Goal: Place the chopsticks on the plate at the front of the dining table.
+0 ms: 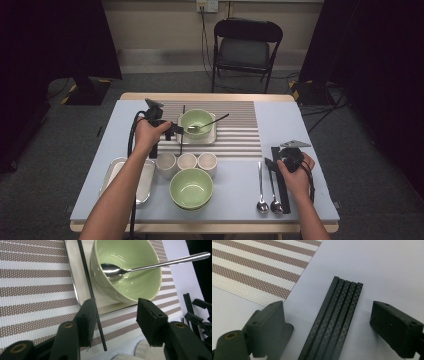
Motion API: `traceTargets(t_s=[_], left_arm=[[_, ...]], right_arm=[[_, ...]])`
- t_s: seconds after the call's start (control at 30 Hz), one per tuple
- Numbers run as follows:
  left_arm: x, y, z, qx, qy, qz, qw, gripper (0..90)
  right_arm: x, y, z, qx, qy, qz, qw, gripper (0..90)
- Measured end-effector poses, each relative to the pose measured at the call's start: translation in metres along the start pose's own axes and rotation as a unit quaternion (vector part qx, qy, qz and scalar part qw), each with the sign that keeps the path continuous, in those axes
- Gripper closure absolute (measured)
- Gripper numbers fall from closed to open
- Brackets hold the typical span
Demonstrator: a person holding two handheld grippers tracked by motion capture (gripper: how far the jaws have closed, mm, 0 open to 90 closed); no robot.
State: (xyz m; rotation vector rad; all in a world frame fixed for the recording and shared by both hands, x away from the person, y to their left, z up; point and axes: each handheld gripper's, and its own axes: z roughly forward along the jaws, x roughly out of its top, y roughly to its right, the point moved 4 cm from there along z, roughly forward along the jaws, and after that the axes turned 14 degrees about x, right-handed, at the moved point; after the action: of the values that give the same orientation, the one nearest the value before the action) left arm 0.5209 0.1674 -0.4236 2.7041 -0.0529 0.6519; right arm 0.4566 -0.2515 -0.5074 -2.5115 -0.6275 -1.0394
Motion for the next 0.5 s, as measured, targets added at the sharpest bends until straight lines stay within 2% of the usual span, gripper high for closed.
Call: traceTargets(t_s=[0.03, 0.23, 0.3, 0.5], left_arm=[[-0.0001, 0.0002, -0.0006, -0.002, 0.001, 0.007, 1.0000, 48.3], [-0.0011, 0.0067, -0.0032, -0.015, 0.011, 0.015, 0.9997, 43.5], [-0.0019, 0.0067, -0.0044, -0.017, 0.011, 0.033, 0.9992, 41.4], [-0.0031, 0.0095, -0.0052, -0.023, 0.015, 0.040, 0.9988, 35.5]], right_arm=[[0.0000, 0.0000, 0.0000, 0.000, 0.000, 0.000, 1.0000, 11.2], [-0.0001, -0.0002, -0.0001, 0.001, 0.000, 0.001, 1.0000, 11.2], [0.0000, 0.0000, 0.0000, 0.000, 0.000, 0.000, 1.0000, 11.2], [0.0000, 0.0000, 0.0000, 0.000, 0.000, 0.000, 1.0000, 11.3]])
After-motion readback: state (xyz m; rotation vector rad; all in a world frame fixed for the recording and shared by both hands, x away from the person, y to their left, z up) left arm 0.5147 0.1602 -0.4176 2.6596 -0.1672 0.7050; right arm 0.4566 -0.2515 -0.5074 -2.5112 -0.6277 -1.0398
